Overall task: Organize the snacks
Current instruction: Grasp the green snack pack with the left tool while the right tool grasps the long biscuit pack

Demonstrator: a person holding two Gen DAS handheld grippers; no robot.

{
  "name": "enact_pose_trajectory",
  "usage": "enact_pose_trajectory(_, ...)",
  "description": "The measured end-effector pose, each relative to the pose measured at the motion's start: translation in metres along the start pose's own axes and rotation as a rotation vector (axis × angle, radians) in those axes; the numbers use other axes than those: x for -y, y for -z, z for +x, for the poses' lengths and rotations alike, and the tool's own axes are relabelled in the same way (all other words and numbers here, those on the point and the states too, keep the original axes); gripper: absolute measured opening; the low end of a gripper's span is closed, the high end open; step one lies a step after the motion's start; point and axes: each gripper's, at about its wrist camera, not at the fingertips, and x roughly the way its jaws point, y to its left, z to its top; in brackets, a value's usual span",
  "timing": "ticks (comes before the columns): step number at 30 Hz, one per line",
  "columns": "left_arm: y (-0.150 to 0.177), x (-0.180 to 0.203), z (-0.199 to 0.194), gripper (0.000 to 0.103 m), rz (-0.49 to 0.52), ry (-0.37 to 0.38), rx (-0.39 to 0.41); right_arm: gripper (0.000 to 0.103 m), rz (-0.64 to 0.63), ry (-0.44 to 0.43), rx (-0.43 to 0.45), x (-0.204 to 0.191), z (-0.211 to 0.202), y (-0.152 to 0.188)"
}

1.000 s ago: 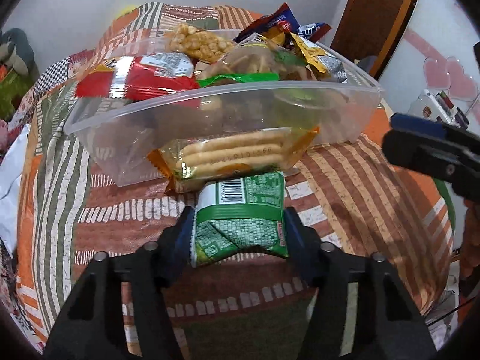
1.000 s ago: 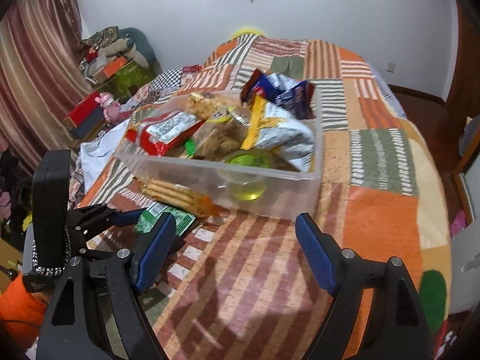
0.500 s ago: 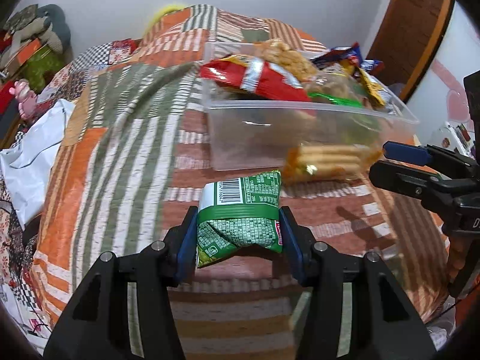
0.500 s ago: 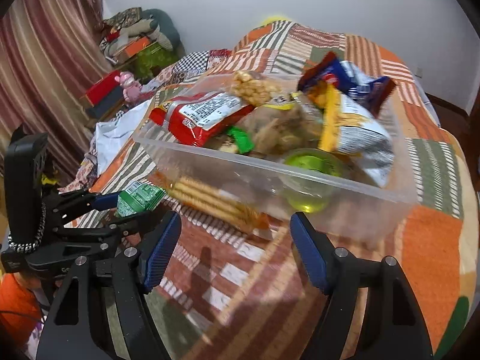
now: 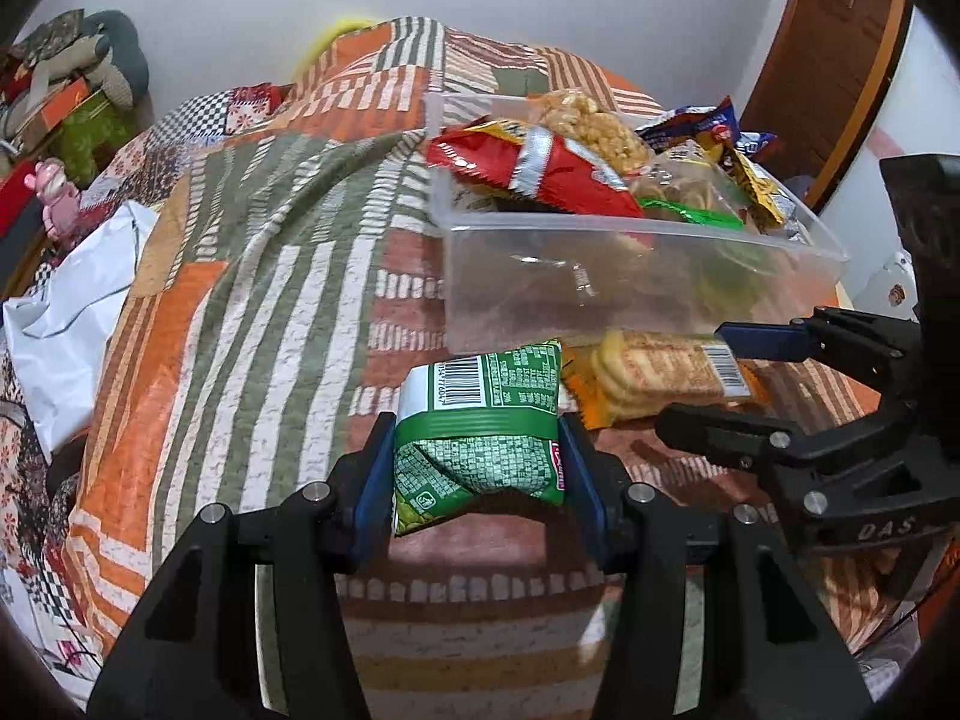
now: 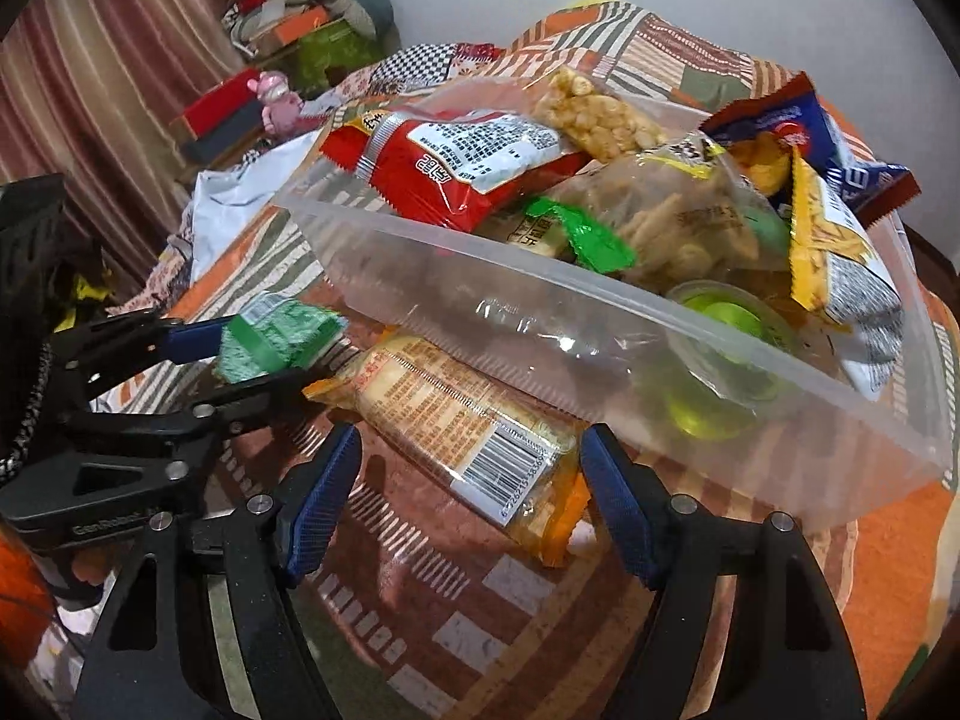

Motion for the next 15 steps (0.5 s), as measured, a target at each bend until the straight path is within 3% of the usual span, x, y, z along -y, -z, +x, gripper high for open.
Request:
enact_pose_trajectory(4,0.002,-0.009,0.0,0.052,-0.014,-0.005,-0.002,0.089,-0.017,-0.014,-0.028,-0.002,0.007,-0.004)
enact_pose_trajectory(6,0.003,-0.01,-0.002,0.052,-0.018,-0.005,0.001,0.089,-0.039,-0.012,-0.035,-0.007,0.009,-0.004)
enact_pose_trajectory(8,0.002,-0.011,-0.003,0.052,-0.026,-0.001,0.005,0.086,-0.075,0.004,-0.041,-0.011,0.009,-0.003)
enact_pose_trajectory(10,0.002,-0.012,-0.004,0.052,-0.031,0.002,0.011,0.072,-0.094,-0.002,-0.058,-0.014,0.007,0.001)
enact_pose_trajectory(12,0.002,-0.011,-0.006,0.052,-0.031,0.004,0.017,0.065,-0.075,-0.051,-0.074,-0.012,0.001,0.007)
enact_pose_trajectory(15,0.004,-0.013,-0.01,0.052,-0.031,-0.002,0.023,0.061,-0.066,-0.089,-0.077,-0.011,-0.009,0.015)
